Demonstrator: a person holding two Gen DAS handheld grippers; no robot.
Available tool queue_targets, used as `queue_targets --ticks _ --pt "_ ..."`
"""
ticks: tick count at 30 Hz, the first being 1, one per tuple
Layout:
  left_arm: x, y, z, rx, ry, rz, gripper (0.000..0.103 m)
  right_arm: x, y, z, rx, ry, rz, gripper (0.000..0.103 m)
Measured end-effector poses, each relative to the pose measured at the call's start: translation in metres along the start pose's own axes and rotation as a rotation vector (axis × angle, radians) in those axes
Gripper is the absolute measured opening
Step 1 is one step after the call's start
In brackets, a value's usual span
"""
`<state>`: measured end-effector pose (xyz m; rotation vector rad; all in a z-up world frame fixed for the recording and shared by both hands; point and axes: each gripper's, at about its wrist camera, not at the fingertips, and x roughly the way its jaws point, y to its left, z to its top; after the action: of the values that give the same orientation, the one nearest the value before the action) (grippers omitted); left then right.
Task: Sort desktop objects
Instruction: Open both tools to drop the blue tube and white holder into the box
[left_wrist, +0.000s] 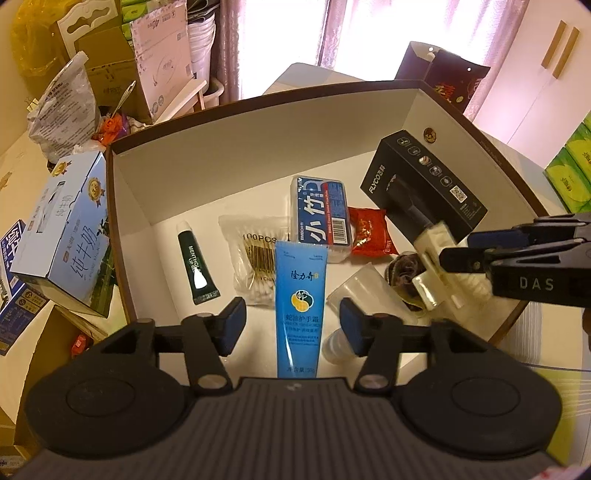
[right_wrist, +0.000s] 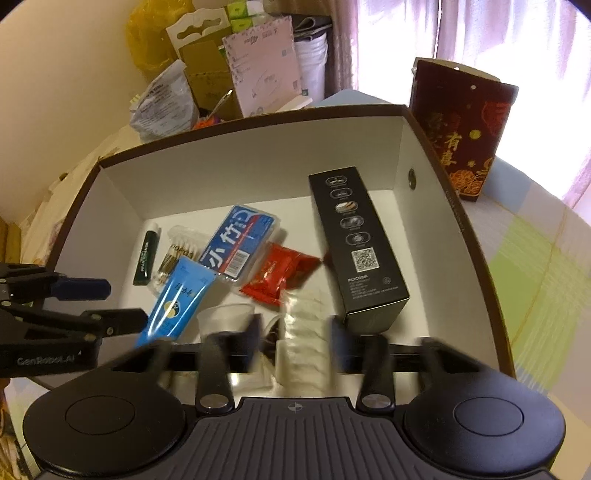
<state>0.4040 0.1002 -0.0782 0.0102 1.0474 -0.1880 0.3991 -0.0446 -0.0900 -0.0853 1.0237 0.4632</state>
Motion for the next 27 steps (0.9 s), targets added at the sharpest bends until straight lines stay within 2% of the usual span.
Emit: queue_targets --ticks 1,4,8,13,17,21,27 --pt "-0.001 0.0 0.0 0.0 -0.001 0.0 0.054 -0.002 -0.001 -0.001 0.002 -0.011 -0.001 0.062" --pt "-0.003 0.0 0.0 -0.001 -0.007 0.001 0.06 -0.008 -0.003 -0.003 0.0 -0.008 0.009 0.065" --pt "-0.009 0.0 0.0 -0.001 -0.016 -0.012 0.065 -0.015 -0.006 -0.007 -0.002 -0.006 -0.005 0.085" --pt "-0.016 -0.006 0.001 0.011 -0.032 -0.011 0.074 -0.025 -0.009 -0.012 -0.013 -0.01 -0.024 0.095" --pt "-0.025 -0.01 0.001 0.016 -0.049 -0.01 0.084 -0.036 -0.009 -0.016 -0.021 -0.041 -0.029 0.101" --pt "-0.038 -0.013 -0.003 0.018 -0.077 0.0 0.094 -0.048 -0.008 -0.02 -0.02 -0.073 -0.02 0.101" --pt "-0.054 -0.018 -0.007 0.035 -0.116 0.025 0.095 -0.063 -0.005 -0.027 -0.02 -0.104 -0.05 0.101"
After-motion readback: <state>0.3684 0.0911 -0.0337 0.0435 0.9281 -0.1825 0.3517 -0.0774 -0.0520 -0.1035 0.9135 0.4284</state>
